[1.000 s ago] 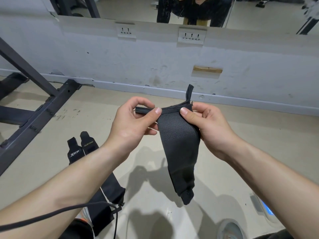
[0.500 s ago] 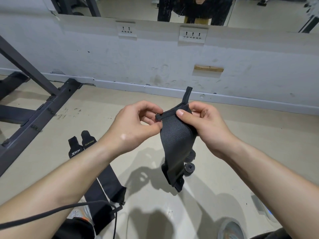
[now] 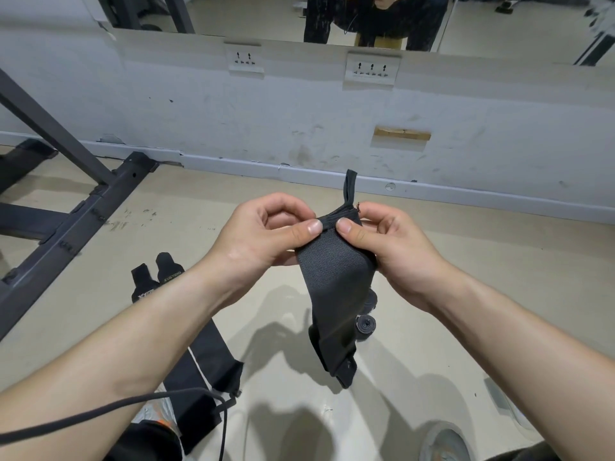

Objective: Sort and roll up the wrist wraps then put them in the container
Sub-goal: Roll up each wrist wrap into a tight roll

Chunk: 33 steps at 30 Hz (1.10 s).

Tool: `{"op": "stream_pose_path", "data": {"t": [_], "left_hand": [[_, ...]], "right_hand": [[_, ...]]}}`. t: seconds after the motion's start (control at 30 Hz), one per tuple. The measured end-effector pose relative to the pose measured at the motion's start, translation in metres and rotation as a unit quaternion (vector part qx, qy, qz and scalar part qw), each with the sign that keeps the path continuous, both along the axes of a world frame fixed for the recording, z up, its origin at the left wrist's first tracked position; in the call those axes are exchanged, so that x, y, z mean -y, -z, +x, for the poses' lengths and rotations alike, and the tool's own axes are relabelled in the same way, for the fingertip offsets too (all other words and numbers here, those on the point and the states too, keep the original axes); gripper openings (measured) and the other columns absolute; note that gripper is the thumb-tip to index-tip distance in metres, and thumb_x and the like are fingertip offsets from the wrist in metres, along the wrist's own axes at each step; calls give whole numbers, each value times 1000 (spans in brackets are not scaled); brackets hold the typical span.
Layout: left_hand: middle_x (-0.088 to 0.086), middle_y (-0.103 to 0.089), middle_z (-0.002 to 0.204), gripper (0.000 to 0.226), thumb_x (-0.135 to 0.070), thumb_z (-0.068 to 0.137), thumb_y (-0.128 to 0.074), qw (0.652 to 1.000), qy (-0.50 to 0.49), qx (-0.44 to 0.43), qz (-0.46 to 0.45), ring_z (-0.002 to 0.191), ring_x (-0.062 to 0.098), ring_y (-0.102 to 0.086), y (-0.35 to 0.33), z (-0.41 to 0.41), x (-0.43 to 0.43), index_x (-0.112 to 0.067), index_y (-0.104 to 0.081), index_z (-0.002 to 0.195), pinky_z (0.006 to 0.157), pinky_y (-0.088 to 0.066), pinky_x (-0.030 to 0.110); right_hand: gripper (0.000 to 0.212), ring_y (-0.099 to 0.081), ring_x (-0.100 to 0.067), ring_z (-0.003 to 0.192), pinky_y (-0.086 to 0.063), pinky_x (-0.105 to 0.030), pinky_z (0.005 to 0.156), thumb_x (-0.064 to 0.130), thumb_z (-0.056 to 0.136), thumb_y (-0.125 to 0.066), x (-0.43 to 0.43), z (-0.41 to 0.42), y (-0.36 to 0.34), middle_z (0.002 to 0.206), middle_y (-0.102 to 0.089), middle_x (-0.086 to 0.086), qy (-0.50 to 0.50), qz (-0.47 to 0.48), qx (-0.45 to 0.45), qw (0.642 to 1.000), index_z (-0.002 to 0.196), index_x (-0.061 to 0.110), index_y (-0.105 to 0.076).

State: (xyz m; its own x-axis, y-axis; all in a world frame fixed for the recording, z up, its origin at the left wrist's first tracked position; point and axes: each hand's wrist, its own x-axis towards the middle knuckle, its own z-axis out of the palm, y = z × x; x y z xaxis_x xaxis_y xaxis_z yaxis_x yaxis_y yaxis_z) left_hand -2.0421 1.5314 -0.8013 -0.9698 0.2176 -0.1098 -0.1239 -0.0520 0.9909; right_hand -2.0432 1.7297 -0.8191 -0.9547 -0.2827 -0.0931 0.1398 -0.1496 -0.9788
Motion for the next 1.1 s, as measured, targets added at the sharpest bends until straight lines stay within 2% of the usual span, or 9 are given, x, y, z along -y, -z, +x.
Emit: {"op": "stream_pose_path", "data": {"t": [0.07, 0.2, 0.3, 0.37, 0.47, 0.67, 0.83, 1.0, 1.1], "left_hand": [[2, -72, 78, 18, -21, 71, -77, 1000, -3, 13, 3, 69, 11, -68, 0, 1, -2, -15, -69, 86, 59, -53, 21], [4, -75, 80, 18, -22, 66, -80, 1000, -16, 23, 14, 73, 14, -70, -1, 1, -3, -18, -75, 83, 68, -58, 24], [6, -75, 78, 15, -20, 62, -80, 999, -26, 32, 32, 69, 15, -70, -2, 0, -3, -17, -78, 77, 66, -58, 24], [6, -75, 77, 14, -18, 62, -80, 997, -32, 44, 47, 66, 15, -68, -2, -1, -2, -16, -79, 76, 65, -57, 24], [4, -74, 75, 19, -12, 67, -76, 995, -35, 58, 75, 62, 12, -68, -4, 1, 0, -11, -74, 85, 59, -55, 21], [1, -74, 70, 21, -10, 68, -73, 988, -83, 62, 118, 59, 10, -68, -4, 1, -3, -10, -71, 88, 57, -54, 18], [4, -77, 78, 17, -8, 73, -82, 986, -154, 41, 49, 70, 14, -72, 3, 1, -5, -11, -75, 88, 67, -57, 21], [6, -77, 81, 11, -5, 80, -82, 983, -181, 38, 14, 73, 15, -72, 6, 6, -10, -11, -76, 89, 69, -58, 22], [4, -77, 80, 11, -7, 81, -82, 984, -175, 34, 2, 74, 15, -72, 7, 7, -13, -12, -76, 88, 71, -59, 23]], "right_hand": [[28, -70, -21, 83, -55, -26, 71, 25, 82, -73, 0, 1, -1, 94, -74, -13, 8, 18, -4, 1000, 102, 6, -72], [28, -70, -19, 82, -54, -29, 68, 26, 78, -81, 1, 3, -3, 93, -75, -8, 15, 36, 5, 999, 100, 11, -72], [12, -60, -25, 84, -51, -32, 66, 28, 84, -77, 0, 0, -9, 97, -71, -4, 19, -13, 41, 999, 93, 22, -74], [6, -53, -27, 80, -53, -32, 62, 25, 90, -71, -2, -2, -14, 98, -67, -6, 28, -49, 58, 997, 92, 20, -73], [9, -61, -16, 63, -58, -29, 57, 15, 97, -61, -4, -3, -19, 90, -70, -3, 42, -62, 66, 995, 90, 14, -66], [21, -69, -19, 64, -61, -32, 63, 3, 96, -59, 2, -1, -19, 82, -72, -7, 81, -104, 106, 986, 78, 12, -65], [18, -70, -19, 68, -60, -32, 63, -1, 91, -69, 6, -1, -16, 81, -69, -5, 122, -4, 2, 993, 80, 11, -63], [18, -71, -20, 74, -61, -42, 75, 1, 84, -80, 11, 3, -8, 96, -78, -2, 146, 92, -85, 981, 80, 13, -67], [22, -62, -12, 60, -52, -37, 68, 4, 82, -83, 14, 3, -6, 78, -70, 1, 142, 127, -108, 976, 78, 16, -65]]}}
